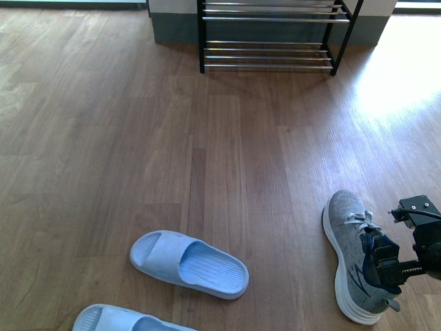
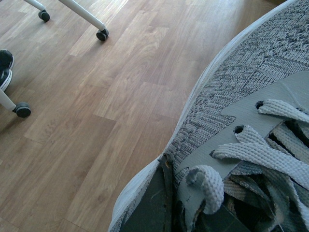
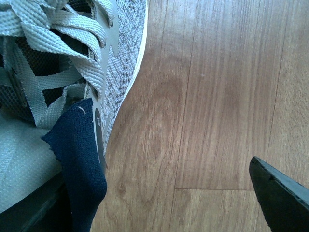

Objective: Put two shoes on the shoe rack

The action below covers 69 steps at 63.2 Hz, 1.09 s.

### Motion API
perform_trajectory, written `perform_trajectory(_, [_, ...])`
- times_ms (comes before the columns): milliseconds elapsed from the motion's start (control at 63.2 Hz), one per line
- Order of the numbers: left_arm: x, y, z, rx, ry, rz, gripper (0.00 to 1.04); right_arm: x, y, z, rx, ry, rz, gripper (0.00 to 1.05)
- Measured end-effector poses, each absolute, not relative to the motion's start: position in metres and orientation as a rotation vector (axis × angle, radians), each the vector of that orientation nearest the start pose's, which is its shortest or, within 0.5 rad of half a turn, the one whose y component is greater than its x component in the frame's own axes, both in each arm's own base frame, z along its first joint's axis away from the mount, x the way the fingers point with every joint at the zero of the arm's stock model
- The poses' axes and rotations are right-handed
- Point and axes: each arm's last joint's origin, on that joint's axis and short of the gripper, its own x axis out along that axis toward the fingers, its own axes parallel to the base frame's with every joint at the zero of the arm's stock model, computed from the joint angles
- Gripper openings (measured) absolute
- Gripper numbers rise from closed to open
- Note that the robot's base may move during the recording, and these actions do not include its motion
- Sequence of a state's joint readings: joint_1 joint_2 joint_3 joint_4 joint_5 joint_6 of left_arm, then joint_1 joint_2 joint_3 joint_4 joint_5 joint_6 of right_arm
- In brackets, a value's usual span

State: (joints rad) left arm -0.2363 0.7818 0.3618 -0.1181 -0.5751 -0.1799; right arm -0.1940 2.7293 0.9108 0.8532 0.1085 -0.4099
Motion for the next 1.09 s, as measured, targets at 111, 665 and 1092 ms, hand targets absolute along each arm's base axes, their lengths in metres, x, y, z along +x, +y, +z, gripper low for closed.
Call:
perform_trajectory(111, [0.159, -0.022, 0.197, 0.039, 0.464, 0.373, 0.01, 0.309, -0.061, -0.123, -0.330, 1.009, -0.066, 0.76])
perform_trajectory(665, [0.159, -0.022, 0.197, 0.039, 0.464, 0.373, 0.01, 0.306, -0.056, -0.123, -0.263, 1.024, -0.057, 0.01])
perform_trajectory(1092, [0.159, -0.022, 0.197, 0.039, 0.464, 0.373, 0.01, 0.285, -0.041, -0.033, -0.170, 0.904, -0.019, 0.01])
